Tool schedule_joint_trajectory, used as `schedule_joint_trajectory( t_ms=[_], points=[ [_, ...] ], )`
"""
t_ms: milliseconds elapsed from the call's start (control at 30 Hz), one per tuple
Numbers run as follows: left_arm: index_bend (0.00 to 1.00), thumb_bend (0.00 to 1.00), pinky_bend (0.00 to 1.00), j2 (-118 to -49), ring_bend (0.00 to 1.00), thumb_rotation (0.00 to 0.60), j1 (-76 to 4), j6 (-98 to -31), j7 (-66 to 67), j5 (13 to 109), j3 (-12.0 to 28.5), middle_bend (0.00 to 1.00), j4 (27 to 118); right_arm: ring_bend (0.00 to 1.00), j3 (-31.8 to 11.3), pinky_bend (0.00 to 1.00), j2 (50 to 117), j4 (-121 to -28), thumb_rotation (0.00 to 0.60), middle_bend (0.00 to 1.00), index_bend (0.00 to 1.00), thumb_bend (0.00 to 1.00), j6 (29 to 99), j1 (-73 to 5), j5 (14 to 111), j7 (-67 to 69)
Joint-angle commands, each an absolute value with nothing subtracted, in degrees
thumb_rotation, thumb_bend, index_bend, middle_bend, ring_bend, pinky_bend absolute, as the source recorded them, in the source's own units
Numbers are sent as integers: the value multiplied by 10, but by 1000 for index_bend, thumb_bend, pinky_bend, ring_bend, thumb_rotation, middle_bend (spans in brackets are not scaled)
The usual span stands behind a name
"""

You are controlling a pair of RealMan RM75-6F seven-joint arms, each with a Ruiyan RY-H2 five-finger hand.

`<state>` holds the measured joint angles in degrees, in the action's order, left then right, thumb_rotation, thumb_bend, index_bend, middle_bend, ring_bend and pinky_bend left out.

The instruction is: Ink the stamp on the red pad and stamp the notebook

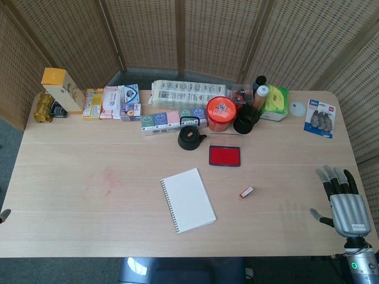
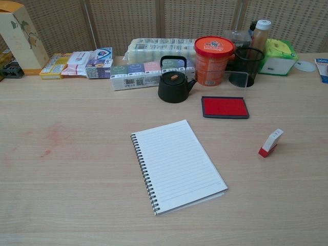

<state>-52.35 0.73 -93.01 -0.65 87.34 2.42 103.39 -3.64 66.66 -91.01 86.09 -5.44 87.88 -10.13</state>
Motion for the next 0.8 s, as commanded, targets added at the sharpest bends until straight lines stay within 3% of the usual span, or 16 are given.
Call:
schedule_joint_trajectory(
  t_ms=[33, 333, 433, 533, 600, 700, 800],
  points=[
    [0, 5, 0, -524, 9, 600, 7, -930, -6, 874, 24, 0, 1033, 2, -36, 17, 667, -909, 536, 11, 70, 0, 862, -54, 879, -101],
    [0, 5, 0, -524, 9, 600, 8, -930, -4, 874, 25, 0, 1034, 29, -36, 18, 671, -899, 535, 39, 67, 0, 862, -56, 884, -97],
    [0, 5, 0, -525, 9, 600, 8, -930, -3, 875, 26, 0, 1034, 158, -39, 66, 677, -890, 535, 155, 51, 0, 869, -58, 892, -91],
    [0, 5, 0, -525, 9, 600, 7, -928, -3, 872, 27, 0, 1034, 355, -43, 283, 687, -875, 534, 340, 44, 0, 879, -61, 903, -83],
    [0, 6, 0, -525, 9, 600, 6, -925, -2, 868, 28, 0, 1035, 531, -43, 536, 695, -860, 533, 509, 31, 0, 883, -65, 914, -73],
    [0, 5, 0, -525, 9, 600, 5, -923, -1, 865, 29, 0, 1035, 717, -39, 813, 705, -841, 531, 676, 5, 0, 874, -75, 926, -60],
    [0, 6, 0, -526, 9, 600, 5, -922, 1, 863, 30, 0, 1036, 835, -33, 962, 709, -832, 573, 773, 0, 0, 862, -83, 934, -62]
  ],
)
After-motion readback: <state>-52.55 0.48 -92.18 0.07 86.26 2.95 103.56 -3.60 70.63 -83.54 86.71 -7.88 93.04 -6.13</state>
